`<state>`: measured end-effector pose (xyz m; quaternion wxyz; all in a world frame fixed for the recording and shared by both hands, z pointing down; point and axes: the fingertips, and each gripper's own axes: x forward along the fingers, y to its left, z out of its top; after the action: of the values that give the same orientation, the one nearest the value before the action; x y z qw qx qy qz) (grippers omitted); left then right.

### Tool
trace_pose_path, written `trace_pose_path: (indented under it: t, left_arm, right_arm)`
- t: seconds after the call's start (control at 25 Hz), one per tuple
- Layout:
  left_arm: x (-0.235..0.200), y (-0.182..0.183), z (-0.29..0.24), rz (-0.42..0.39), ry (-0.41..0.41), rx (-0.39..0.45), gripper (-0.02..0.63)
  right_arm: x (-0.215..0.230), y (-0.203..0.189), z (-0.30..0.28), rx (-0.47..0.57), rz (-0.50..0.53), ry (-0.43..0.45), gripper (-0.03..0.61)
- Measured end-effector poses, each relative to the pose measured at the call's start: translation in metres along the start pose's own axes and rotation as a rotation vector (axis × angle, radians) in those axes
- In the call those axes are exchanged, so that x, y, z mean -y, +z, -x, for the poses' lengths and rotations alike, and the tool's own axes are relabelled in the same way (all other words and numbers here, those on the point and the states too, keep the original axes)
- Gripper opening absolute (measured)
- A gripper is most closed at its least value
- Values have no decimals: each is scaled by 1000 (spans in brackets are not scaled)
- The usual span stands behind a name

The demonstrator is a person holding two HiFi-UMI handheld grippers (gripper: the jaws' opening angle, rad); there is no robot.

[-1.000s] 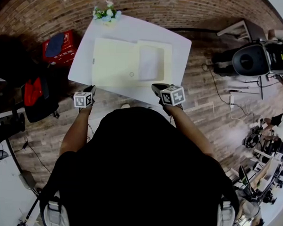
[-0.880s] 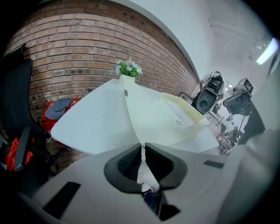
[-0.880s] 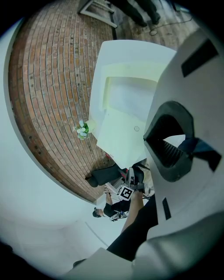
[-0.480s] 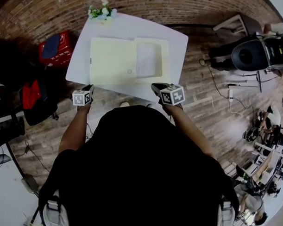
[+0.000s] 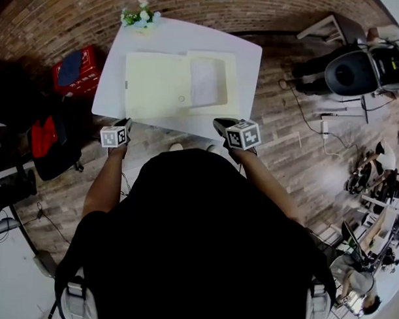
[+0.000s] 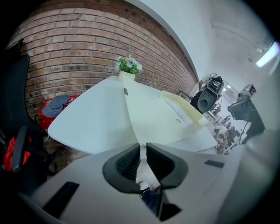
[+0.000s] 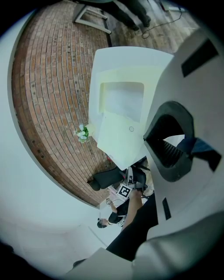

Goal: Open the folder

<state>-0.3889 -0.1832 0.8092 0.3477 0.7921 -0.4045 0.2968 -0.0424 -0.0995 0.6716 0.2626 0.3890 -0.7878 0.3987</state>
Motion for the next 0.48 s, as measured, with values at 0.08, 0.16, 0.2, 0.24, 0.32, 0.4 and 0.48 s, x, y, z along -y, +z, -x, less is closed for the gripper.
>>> trace_pose_path:
  t: [0.08,0.16,0.2,0.24,0.32,0.4,0.48]
  left_arm:
    - [1,2,1,-7,3,6,55]
    - [1,3,3,-15,5,13,63]
    - [2,4,4,-17,6,17,68]
    - [2,5,5,-19,8,21,72]
    - [2,7,7,-22,9,29,83]
    - [3,9,8,-24,8,35,86]
    - [4,11,9,-28,11,41,91]
  right_arm:
    - [-2,-1,1,3,-3,4,23]
    - [-4,-3,2,4,-2,5,23]
    - [-5,-3,2,4,-1,6,23]
    - [-5,-2,2,5,0,7,24]
    - [-6,-2,2,7,2,14,23]
    - [-6,-1,1,10,5,21,23]
    - [-7,3,2,15,12,24,23]
